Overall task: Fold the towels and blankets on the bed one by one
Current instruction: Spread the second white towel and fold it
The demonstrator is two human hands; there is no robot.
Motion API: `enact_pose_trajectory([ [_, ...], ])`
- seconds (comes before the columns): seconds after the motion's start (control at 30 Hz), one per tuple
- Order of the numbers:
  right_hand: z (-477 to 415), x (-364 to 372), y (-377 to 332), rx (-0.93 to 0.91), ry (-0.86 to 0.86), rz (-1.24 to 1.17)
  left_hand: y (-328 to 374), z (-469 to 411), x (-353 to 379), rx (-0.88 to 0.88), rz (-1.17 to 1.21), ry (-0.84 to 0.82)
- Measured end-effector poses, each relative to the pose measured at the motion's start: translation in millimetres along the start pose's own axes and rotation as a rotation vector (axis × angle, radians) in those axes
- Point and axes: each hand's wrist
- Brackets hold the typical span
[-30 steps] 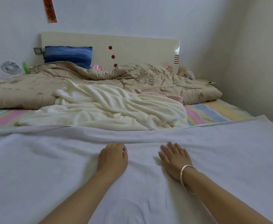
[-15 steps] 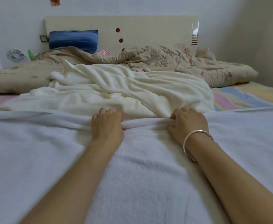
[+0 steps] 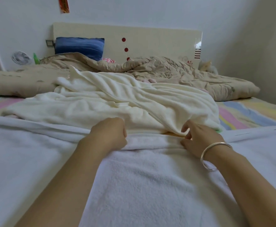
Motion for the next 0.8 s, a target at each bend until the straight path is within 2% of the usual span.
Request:
enact_pose_trajectory([
  [0.07, -1, -1, -1, -0.001, 0.037, 0.031, -1, -2, 1, -0.022, -0.057, 0.079],
  [0.13, 0, -4, -5, -0.012, 0.134, 0.135, -4, -6, 3, -0.061, -0.105, 0.158],
  [0.2, 0, -9, -9, 0.025, 0.272, 0.117, -6, -11, 5, -0.126, -0.125, 0.273],
  [0.3, -14, -19, -16, 0.074, 0.520, -0.053, -3, -17, 4, -0.202, 0.017, 0.613],
  [0.37, -33, -19, -23, 0.013, 0.652, -0.241, -4, -25, 4, -0.153, 0.214, 0.824],
  [0.4, -46, -16, -23, -0.026, 0.677, -0.346, -9, -32, 7, -0.081, 0.300, 0.853],
  [0.43, -58, -14, -24, -0.059, 0.656, -0.421, -16, -42, 13, 0.004, 0.355, 0.812],
  [0.5, -78, 1, -22, -0.125, 0.495, -0.442, -33, -58, 35, 0.126, 0.373, 0.543],
  [0.57, -86, 21, -21, -0.163, 0.309, -0.326, -44, -70, 53, 0.091, 0.260, 0.349],
  [0.67, -86, 53, -18, -0.128, 0.217, -0.053, -50, -80, 70, -0.034, 0.035, 0.340],
  [0.8, -80, 59, -24, -0.050, 0.109, 0.134, -47, -78, 76, -0.111, -0.033, 0.225],
])
Point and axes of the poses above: each hand's wrist, its own z-axis away from the middle knuckle, its own x-axis out of the palm, y = z × x, and after that the axes turned 6 degrees about -y, right-handed
